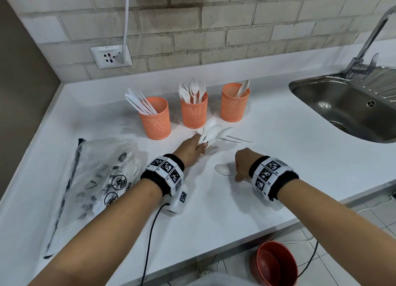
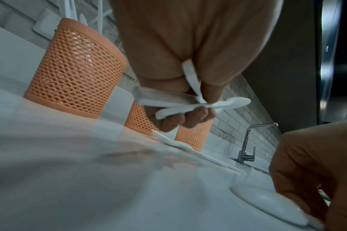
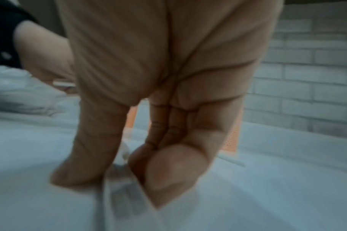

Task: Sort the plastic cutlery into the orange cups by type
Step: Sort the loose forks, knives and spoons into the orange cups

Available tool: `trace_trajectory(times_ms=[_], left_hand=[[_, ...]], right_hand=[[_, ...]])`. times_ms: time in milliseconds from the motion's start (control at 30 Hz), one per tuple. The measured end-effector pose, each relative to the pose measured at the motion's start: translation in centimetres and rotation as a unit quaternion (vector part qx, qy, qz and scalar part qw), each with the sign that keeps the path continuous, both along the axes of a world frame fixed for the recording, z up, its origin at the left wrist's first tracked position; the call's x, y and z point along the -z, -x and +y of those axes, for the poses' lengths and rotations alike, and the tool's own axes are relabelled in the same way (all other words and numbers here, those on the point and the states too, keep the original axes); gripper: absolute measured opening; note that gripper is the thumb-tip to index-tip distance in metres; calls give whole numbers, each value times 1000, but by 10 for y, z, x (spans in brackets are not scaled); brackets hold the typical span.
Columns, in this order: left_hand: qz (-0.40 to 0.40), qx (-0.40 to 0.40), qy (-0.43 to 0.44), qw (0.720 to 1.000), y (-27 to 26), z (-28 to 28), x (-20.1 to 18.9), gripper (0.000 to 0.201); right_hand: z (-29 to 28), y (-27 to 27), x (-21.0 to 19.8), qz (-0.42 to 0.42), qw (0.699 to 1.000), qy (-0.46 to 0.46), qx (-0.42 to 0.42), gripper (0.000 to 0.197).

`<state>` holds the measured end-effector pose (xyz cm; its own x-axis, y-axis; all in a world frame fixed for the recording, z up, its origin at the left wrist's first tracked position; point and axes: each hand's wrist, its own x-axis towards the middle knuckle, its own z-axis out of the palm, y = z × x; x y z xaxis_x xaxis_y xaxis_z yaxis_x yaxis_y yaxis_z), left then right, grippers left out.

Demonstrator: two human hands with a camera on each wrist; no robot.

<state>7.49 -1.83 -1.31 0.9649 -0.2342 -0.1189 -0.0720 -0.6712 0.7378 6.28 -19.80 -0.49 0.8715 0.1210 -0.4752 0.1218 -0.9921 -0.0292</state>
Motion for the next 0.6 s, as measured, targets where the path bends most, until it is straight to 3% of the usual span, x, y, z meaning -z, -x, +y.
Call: trace_trajectory(times_ms=[133, 267, 367, 467, 533, 600], left_hand=[[-10, -12, 17, 1000, 2, 0, -3, 31], [-43, -56, 17, 997, 2, 0, -5, 34], [-36, -117, 55, 991, -2, -2, -5, 29], [6, -151, 105, 983, -5, -6, -3, 19], [33, -151, 138, 978, -4, -8, -2, 13], [42, -124, 153, 980, -2, -12, -5, 20]], right_hand=[[8, -2, -7, -16, 999, 27, -39, 14], [10, -12, -16, -71, 997, -20, -25, 19], [7, -28, -15, -141, 977, -154, 30, 22], [12, -37, -13, -151, 941, -290, 84, 34], [19, -39, -11, -112, 903, -396, 124, 28], [28, -41, -7, -94, 878, -448, 139, 13]])
